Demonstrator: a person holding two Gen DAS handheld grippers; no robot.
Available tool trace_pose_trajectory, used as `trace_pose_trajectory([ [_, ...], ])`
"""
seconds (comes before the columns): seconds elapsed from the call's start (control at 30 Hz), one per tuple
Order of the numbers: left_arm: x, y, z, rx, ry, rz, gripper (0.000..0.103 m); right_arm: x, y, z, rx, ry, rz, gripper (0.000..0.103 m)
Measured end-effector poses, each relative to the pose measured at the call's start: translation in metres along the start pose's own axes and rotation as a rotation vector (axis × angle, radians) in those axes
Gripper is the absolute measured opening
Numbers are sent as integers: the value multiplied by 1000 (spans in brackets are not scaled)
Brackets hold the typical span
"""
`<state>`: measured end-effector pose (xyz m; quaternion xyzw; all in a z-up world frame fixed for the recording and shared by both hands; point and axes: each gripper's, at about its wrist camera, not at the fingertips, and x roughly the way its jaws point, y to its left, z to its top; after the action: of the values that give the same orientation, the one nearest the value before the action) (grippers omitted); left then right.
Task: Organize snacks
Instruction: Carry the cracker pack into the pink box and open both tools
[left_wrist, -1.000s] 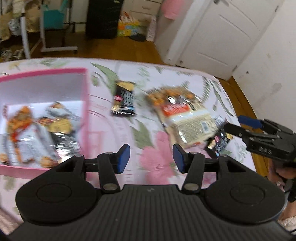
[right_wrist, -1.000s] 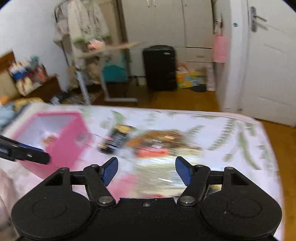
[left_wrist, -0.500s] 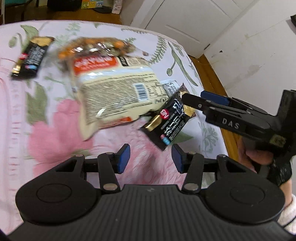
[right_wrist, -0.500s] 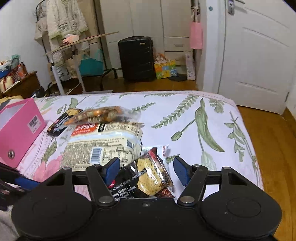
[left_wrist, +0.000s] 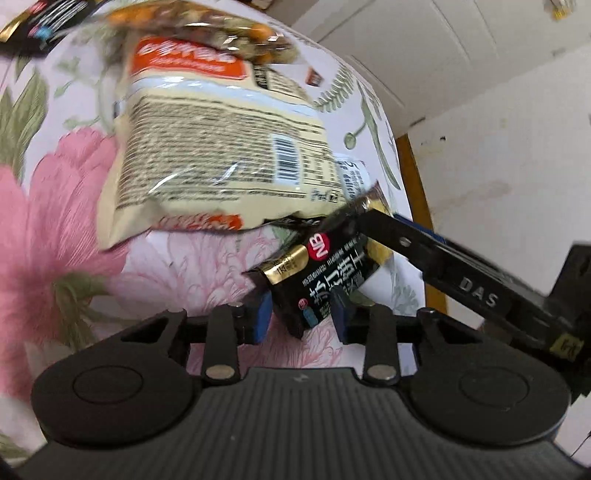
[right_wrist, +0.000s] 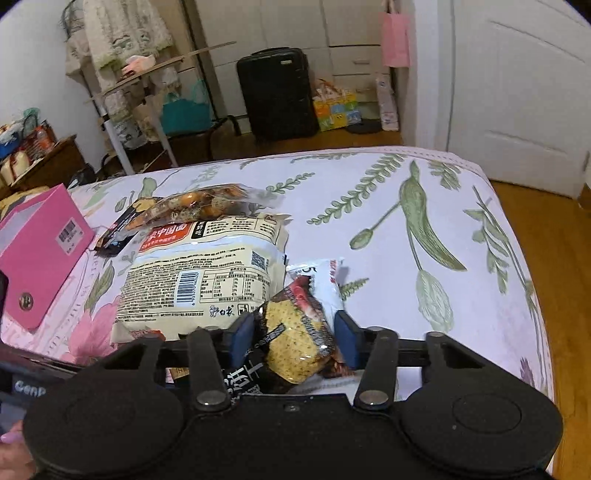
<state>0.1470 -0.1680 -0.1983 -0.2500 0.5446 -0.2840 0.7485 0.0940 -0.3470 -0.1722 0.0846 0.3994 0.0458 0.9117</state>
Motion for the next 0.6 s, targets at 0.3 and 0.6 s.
trace_pose_trajectory([
  [0.3,-38,8,-7,-9,-7,56,33,-21,21,-9,90,60,66,42],
  [0.6,-80,22,-12,35,62,140,33,-23,59,-21,148,173,106,42],
])
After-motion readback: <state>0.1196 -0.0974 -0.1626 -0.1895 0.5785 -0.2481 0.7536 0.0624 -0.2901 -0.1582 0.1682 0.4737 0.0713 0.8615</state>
